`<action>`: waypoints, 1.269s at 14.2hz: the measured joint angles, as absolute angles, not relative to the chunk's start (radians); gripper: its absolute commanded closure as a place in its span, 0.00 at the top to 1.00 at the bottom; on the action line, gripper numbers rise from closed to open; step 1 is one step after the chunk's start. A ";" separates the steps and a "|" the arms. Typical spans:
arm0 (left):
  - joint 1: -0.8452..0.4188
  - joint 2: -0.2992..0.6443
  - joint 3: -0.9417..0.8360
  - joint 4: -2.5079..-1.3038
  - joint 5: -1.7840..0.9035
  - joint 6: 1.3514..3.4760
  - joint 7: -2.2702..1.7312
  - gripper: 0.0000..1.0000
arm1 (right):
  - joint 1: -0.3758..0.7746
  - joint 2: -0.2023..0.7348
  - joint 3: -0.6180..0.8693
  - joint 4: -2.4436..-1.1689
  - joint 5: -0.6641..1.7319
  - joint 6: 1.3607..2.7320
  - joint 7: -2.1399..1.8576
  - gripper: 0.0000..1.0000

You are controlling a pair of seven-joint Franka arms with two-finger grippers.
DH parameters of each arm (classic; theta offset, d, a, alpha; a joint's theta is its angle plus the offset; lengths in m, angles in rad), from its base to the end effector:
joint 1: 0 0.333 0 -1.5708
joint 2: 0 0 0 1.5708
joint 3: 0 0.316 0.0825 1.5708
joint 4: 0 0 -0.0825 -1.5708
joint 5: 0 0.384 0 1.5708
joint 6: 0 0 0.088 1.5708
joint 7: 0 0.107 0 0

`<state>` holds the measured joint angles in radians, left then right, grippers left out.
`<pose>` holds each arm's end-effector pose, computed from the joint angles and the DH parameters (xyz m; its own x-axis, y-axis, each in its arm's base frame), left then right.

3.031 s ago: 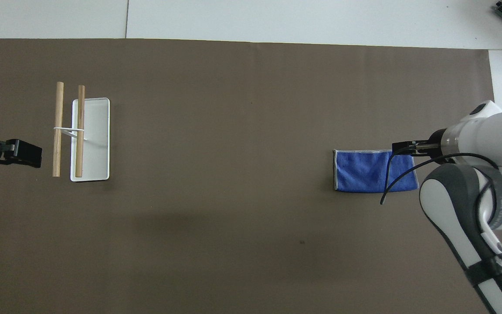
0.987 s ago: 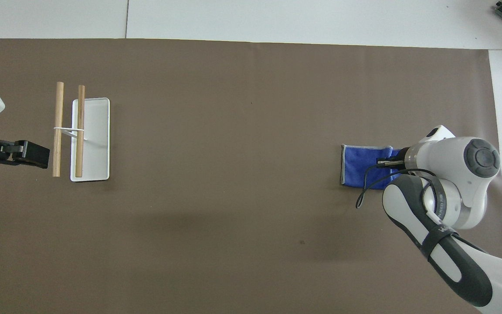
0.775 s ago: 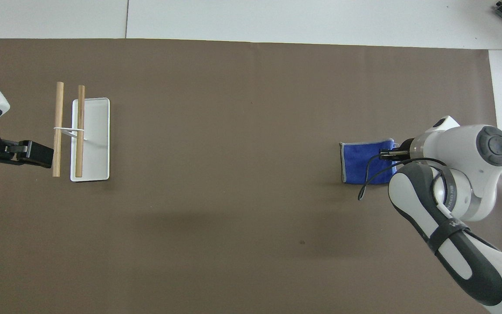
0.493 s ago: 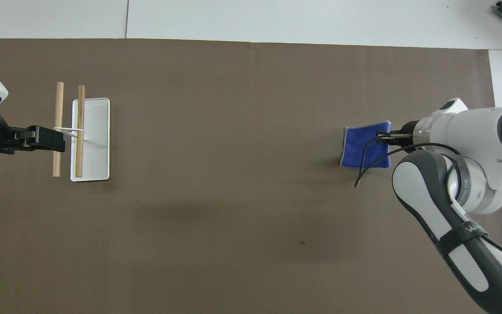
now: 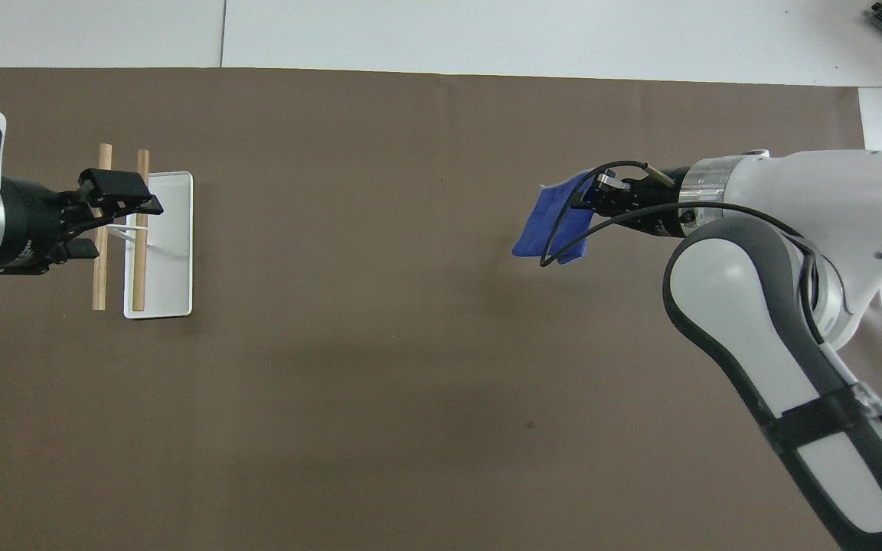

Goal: Right arm passes towel to left arm to hang
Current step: 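Carry the towel with the right gripper while the left gripper approaches, then close the left gripper on the towel held by the right gripper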

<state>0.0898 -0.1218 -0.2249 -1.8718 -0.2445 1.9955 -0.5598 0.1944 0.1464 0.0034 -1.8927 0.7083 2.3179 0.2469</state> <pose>0.5407 -0.0945 0.5866 0.8699 0.4863 0.0830 0.4431 -0.8441 0.3019 0.6092 0.1344 0.4592 0.8942 -0.4473 -0.0168 -0.3685 -0.7144 -0.5948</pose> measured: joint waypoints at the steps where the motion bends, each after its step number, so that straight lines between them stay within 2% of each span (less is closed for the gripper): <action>1: 0.076 -0.138 -0.226 -1.912 -0.265 2.056 -0.625 1.00 | 0.211 0.150 0.003 -1.890 0.783 2.319 0.277 0.00; 5: -0.001 -0.189 -0.227 -2.080 -0.289 2.308 -0.899 1.00 | 0.266 0.155 0.004 -1.887 0.950 2.387 0.419 0.00; 8: -0.071 -0.190 -0.228 -2.156 -0.294 2.453 -1.091 1.00 | 0.319 0.156 0.005 -1.887 1.111 2.460 0.472 0.00; 14: -0.192 -0.159 -0.228 -2.199 -0.296 2.634 -1.445 1.00 | 0.455 0.158 0.007 -1.887 1.361 2.612 0.570 0.00; 18: -0.286 -0.121 -0.228 -2.200 -0.296 2.708 -1.595 1.00 | 0.470 0.158 0.008 -1.887 1.435 2.620 0.604 0.00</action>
<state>-0.2858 -0.1207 -0.2276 -2.1998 -0.2958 2.7076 -1.5951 0.4702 0.1578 0.0075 -1.8866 1.4350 2.6199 0.6042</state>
